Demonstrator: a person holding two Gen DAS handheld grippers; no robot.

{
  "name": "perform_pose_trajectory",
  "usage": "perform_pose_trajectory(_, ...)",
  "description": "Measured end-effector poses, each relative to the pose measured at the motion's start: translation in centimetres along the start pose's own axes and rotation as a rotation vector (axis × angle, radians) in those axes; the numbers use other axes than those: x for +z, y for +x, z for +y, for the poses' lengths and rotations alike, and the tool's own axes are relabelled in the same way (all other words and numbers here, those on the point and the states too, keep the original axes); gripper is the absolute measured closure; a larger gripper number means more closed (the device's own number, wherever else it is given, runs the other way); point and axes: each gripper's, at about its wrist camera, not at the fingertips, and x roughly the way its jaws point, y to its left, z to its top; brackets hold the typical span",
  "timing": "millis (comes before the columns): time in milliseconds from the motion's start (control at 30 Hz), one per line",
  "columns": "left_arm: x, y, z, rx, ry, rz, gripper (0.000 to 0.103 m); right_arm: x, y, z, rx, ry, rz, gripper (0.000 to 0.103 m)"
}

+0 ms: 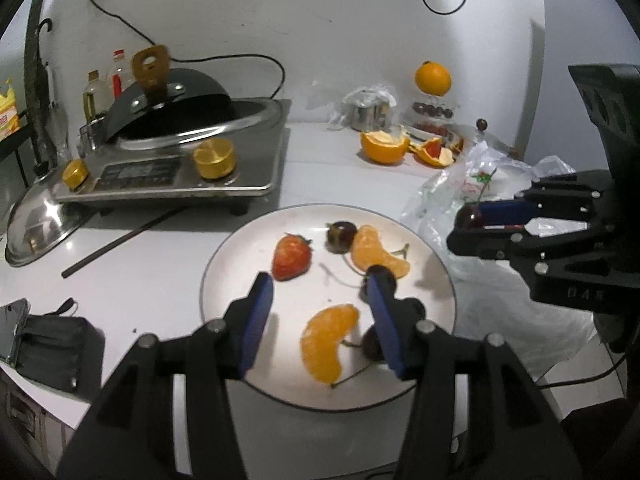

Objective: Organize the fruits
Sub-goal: 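Lower and release the cherry on the plate with the left gripper, then lower the cherry onto the plate and open the right gripper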

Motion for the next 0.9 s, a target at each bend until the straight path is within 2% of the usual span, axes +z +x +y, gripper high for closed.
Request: perform_pose_trajectory(900,-1.3,-1.0,5.5,0.013,-0.079,-0.009,0.052,3.7,4.7,5.8,0.076,-0.093,0.032,0.074)
